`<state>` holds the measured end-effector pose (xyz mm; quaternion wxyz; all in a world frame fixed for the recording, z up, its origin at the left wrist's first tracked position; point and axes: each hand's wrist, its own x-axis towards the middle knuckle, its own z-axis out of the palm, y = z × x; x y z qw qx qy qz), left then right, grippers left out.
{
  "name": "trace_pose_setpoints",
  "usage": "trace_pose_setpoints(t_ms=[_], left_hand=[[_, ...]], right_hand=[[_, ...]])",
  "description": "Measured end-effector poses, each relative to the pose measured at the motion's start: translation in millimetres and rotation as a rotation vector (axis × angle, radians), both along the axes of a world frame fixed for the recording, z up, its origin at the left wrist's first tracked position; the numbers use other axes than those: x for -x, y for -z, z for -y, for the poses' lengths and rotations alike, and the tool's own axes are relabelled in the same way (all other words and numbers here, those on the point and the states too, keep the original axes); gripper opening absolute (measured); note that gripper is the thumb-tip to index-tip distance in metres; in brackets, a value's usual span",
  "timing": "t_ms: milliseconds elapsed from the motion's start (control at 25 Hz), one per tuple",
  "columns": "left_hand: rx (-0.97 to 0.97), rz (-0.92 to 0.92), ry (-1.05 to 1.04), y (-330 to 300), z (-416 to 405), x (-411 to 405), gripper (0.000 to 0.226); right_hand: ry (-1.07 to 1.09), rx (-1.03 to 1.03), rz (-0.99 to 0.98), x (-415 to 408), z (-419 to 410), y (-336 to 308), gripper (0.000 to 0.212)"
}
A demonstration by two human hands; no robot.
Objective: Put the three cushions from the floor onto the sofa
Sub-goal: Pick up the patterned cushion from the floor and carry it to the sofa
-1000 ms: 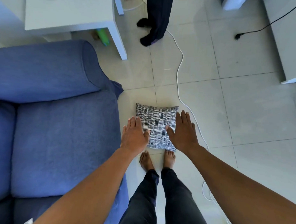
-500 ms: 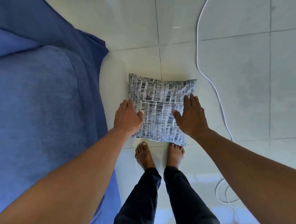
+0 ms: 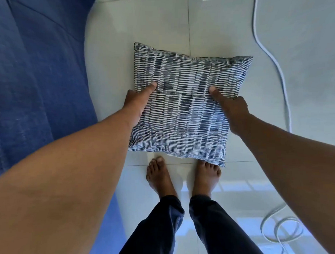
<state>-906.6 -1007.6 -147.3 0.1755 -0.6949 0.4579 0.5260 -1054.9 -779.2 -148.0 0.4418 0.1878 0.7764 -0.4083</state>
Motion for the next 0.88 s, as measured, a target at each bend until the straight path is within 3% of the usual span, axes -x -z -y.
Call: trace_pose_setpoints(t_ms=[80,160,320,720,880], left_hand=[[-0.077,-0.083,-0.115,-6,-4,4,0.078],[-0.011,-0.134,-0.134,-33,-12,10,0.054],[0.035,-0.256,-0.22,-115,-18,15,0.028],[0.146,-0.454,-0.306,-440,16,-6,0.034],[0.218,-0.513,-0.379,-534,21,-31,0.019]], right_hand=[[0.074,0.133,0.083,5,5,-12,0.036],[0.134,0.162,0.059,7,8,-42,0.024],[0.161,0.173,-0.025,19,15,-121,0.03],[-0.063,0.29,-0.17,50,75,-447,0.035],[-0.152,0.331,-0.208,36,100,-536,0.036]])
